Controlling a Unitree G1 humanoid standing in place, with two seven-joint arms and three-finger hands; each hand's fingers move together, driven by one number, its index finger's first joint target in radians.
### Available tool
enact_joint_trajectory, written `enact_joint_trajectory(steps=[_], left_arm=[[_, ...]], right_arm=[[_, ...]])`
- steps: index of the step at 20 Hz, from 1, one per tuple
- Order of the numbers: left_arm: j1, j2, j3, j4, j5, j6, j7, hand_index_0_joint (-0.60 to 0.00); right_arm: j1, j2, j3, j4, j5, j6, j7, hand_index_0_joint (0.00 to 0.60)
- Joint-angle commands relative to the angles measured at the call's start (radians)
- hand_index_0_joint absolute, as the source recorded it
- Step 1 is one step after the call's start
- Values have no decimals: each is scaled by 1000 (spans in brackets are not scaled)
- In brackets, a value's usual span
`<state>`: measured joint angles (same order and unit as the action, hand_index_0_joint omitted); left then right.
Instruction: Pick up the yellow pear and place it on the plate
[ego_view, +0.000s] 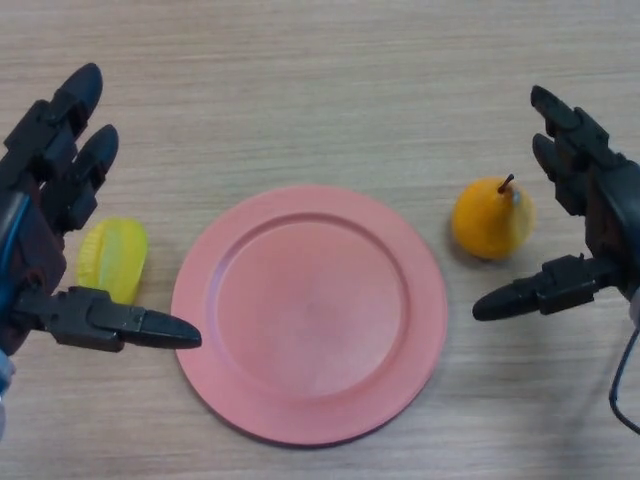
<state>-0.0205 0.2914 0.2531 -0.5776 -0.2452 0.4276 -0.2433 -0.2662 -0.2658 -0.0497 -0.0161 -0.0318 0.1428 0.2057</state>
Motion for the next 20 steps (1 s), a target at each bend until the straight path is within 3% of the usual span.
enact_joint_trajectory(steps=[1,8,17,18,19,20], left_arm=[[-44,40,48,-39,17,-146,26,0],[-36,47,70,5,14,-187,14,0],[-52,74,116,85,32,-262,2,0],[-52,76,118,90,30,-262,2,0],[-53,77,119,91,30,-262,3,0],[-56,79,121,97,29,-263,5,0]], right_arm=[[-81,-45,-36,26,-11,-218,-44,0],[-251,-58,-29,452,-18,-439,-73,0],[-511,-54,1,1048,-132,-739,-160,0],[-515,-55,8,1068,-149,-748,-173,50],[-519,-54,7,1075,-150,-748,-177,150],[-527,-53,3,1089,-152,-746,-186,300]])
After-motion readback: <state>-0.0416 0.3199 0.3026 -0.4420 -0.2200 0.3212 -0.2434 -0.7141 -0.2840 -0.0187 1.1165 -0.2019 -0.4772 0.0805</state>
